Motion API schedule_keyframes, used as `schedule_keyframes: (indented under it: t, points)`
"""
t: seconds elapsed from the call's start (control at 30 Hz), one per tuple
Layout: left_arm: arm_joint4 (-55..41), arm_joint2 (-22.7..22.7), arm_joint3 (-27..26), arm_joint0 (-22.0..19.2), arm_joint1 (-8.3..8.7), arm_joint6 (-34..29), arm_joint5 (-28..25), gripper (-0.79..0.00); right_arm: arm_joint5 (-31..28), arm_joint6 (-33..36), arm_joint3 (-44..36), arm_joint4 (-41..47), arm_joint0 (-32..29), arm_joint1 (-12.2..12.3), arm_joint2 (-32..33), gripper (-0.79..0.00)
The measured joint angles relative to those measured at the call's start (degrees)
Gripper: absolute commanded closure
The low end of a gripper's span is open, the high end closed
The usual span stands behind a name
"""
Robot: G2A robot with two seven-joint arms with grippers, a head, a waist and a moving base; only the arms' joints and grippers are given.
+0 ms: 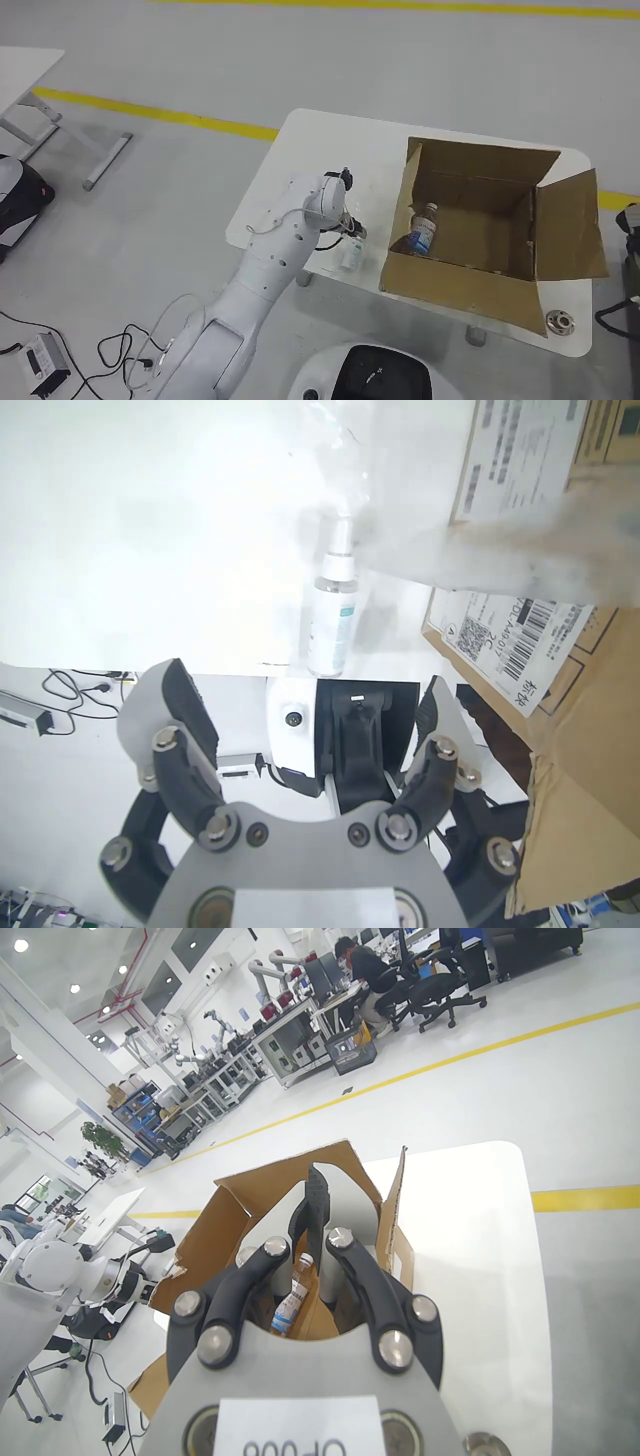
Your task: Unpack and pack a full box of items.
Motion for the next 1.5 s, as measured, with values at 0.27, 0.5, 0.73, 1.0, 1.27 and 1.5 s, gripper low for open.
schedule_keyframes:
  t: [0.27, 0.5, 0.73, 1.0, 1.27, 1.5]
  points:
    - [0.2, 0.0, -0.1, 0.0, 0.02, 0.0, 0.0, -0.785, -0.4, 0.8, 0.0, -0.3, 1.2, 0.0, -1.9, 0.0]
    - [0.2, 0.0, -0.1, 0.0, 0.01, 0.0, 0.0, -0.785, -0.3, 1.3, 0.1, -1.3, 2.7, -0.1, -4.3, 0.0]
    - [-3.2, 0.4, 0.3, 2.4, -0.03, 2.1, -2.1, -0.785, 0.1, 1.1, 0.0, -1.4, 2.7, -0.1, -4.2, 0.0]
    - [-4.3, 3.0, 4.3, 3.8, -0.31, 3.4, -3.2, -0.785, -0.2, 0.8, -0.1, -1.7, 1.4, 0.0, -3.0, 0.0]
    - [-5.8, 4.4, 9.3, 3.4, -0.65, 10.9, -5.9, -0.785, -0.2, 0.6, -0.3, -1.7, 1.0, 0.0, -2.6, 0.0]
    - [-7.0, 5.4, 14.3, 2.0, -0.99, 13.7, -6.6, -0.785, -0.4, 0.7, -0.4, -1.7, 0.6, 0.1, -1.5, 0.0]
